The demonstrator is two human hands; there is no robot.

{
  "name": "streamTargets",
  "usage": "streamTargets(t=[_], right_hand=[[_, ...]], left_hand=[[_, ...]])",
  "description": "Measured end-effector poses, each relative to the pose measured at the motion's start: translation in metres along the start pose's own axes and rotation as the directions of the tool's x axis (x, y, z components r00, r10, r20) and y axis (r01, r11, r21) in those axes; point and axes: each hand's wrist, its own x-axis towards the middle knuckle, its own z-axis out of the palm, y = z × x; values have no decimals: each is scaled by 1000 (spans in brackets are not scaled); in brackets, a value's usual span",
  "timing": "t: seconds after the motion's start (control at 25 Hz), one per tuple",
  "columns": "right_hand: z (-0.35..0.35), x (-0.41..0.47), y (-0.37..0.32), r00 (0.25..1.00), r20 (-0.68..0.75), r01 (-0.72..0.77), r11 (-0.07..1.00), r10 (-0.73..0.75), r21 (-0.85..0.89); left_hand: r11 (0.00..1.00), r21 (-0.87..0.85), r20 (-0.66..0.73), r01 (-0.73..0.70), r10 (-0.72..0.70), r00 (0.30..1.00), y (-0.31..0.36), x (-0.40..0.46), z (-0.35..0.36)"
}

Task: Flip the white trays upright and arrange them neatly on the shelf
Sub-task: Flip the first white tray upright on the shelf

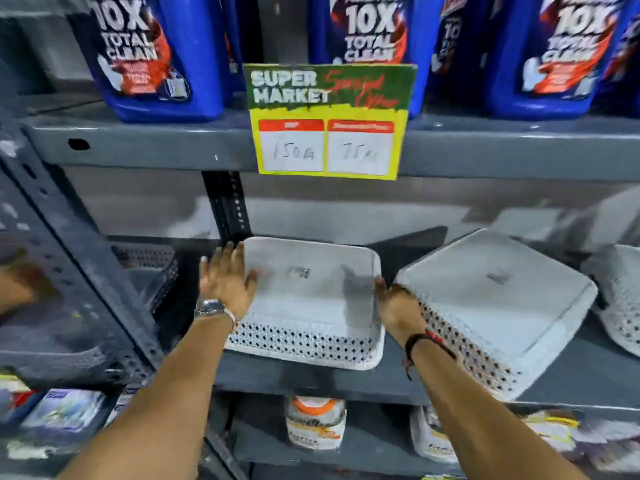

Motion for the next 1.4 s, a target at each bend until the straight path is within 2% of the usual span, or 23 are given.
streamTargets(t=[0.04,0.12,0.2,0.32,0.4,0.48,0.56,0.6,0.68,0.72,0.76,0.84,0.92,1.04,1.12,1.16,1.32,1.4], right_hand=[[8,11,0,997,26,-76,996,75,42],[19,29,4,979,82,-190,980,185,52],[25,37,6,972,132,-199,980,195,16],[31,43,10,967,131,-241,955,220,172],[28,45,6,968,148,-238,928,202,287],[11,40,-6,984,110,-176,854,140,489],[-13,32,-20,993,110,-107,707,41,699],[-24,29,-25,993,118,-106,627,23,772],[-43,27,-27,987,162,-150,479,17,865],[-50,24,-28,978,208,-200,429,28,881],[-51,23,-22,966,252,-250,436,54,864],[-49,12,-12,943,326,-313,513,67,799],[-43,2,-1,941,316,-310,670,117,674],[-24,-5,16,955,242,-248,910,171,333],[-12,-7,25,957,217,-233,954,191,188],[-7,-4,30,959,197,-240,957,206,165],[-1,-1,27,967,150,-225,968,208,113],[-4,-2,20,972,149,-186,982,180,29]], left_hand=[[989,-48,52,141,-139,989,-10,15,6],[926,-161,139,341,-320,937,-30,40,22],[810,-377,259,450,-374,890,-42,60,36],[596,-538,437,596,-407,802,-41,64,38],[500,-578,484,645,-427,764,-42,62,33],[425,-661,457,618,-425,781,-37,57,19],[323,-796,352,511,-440,826,-37,63,1],[221,-846,354,486,-450,820,-41,66,-8],[-84,-898,428,431,-387,817,-57,68,-19],[-189,-868,497,459,-328,803,-61,63,-24],[-219,-830,557,513,-285,780,-62,55,-27],[-103,-775,626,624,-255,737,-64,45,-24],[228,-731,577,643,-296,761,-60,38,-15],[355,-660,555,662,-364,748,-65,31,-1],[478,-598,518,643,-382,765,-63,31,6],[520,-585,476,623,-402,782,-60,31,10],[558,-599,396,574,-417,818,-48,32,13],[555,-597,416,579,-403,815,-43,30,8]])
